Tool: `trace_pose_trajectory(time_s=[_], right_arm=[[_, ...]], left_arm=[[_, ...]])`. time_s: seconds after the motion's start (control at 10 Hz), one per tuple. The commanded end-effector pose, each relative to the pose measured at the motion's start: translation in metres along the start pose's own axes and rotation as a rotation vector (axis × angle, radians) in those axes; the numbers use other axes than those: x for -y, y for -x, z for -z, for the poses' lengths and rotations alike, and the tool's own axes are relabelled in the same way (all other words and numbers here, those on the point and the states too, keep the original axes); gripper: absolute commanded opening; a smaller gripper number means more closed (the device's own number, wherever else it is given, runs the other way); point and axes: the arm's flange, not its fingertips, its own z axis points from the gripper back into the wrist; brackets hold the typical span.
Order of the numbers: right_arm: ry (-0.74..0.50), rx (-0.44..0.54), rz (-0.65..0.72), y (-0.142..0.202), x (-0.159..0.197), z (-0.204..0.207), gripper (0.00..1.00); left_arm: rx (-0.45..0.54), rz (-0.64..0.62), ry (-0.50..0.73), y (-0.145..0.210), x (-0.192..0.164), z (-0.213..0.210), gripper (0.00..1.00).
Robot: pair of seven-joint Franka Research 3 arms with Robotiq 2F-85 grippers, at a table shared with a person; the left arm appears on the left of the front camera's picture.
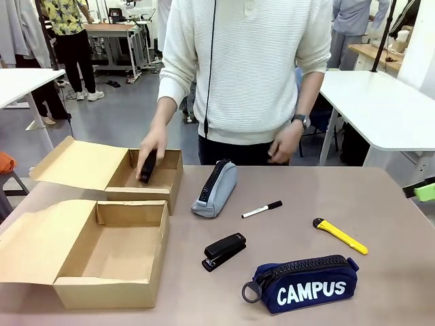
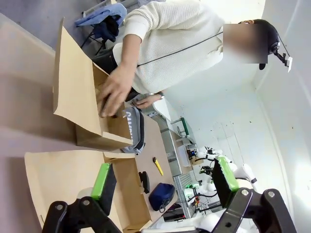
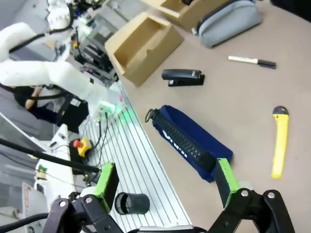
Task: Place items inside the box.
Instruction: Pick up a Pencil pouch or Stapler and place it inside the Mailer Box closest to the robot.
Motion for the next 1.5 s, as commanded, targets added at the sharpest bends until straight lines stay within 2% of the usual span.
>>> trace_pose_trajectory(time_s=[0.0,0.1,0.3,0.4,0.5,0.6,0.7,0.8,0.9,1.1,1.2,1.3,1.4], right_arm=[[-0.005,-0.05,0.093,-0.076,0.007,0.075,1.0],[0.013,-0.086,0.252,-0.126,0.016,0.132,1.0],[0.147,-0.154,0.272,-0.189,0.01,0.227,1.0],[0.199,-0.229,0.235,-0.2,0.002,0.264,1.0],[0.113,-0.36,0.085,-0.196,-0.006,0.279,1.0],[0.115,-0.136,0.23,-0.174,-0.021,0.26,1.0],[0.115,-0.136,0.23,-0.174,-0.021,0.26,1.0],[0.118,-0.235,0.18,-0.19,-0.013,0.299,1.0],[0.276,-0.062,0.352,-0.187,-0.033,0.295,1.0],[0.52,-0.107,0.632,-0.233,-0.039,0.351,1.0],[0.566,-0.105,0.817,-0.257,-0.033,0.38,1.0],[0.665,-0.132,0.92,-0.274,-0.02,0.401,1.0],[0.72,-0.17,0.962,-0.281,-0.01,0.414,1.0]], left_arm=[[0.015,0.02,0.022,0.0,0.0,0.001,1.0],[0.015,0.02,0.022,0.0,0.0,0.001,1.0],[0.015,0.02,0.022,0.0,0.0,0.001,1.0],[0.015,0.02,0.022,0.0,0.0,0.001,1.0],[0.015,0.02,0.022,0.0,0.0,0.001,1.0],[0.015,0.02,0.022,0.0,0.0,0.001,1.0],[0.015,0.02,0.022,0.0,0.0,0.001,1.0],[0.015,0.02,0.022,0.0,0.0,0.001,1.0],[0.015,0.02,0.022,0.0,0.0,0.001,1.0],[0.015,0.02,0.022,0.0,0.0,0.001,1.0],[0.015,0.02,0.022,0.0,0.0,0.001,1.0],[0.015,0.02,0.022,0.0,0.0,0.001,1.0],[0.015,0.02,0.022,0.0,0.0,0.001,1.0]])
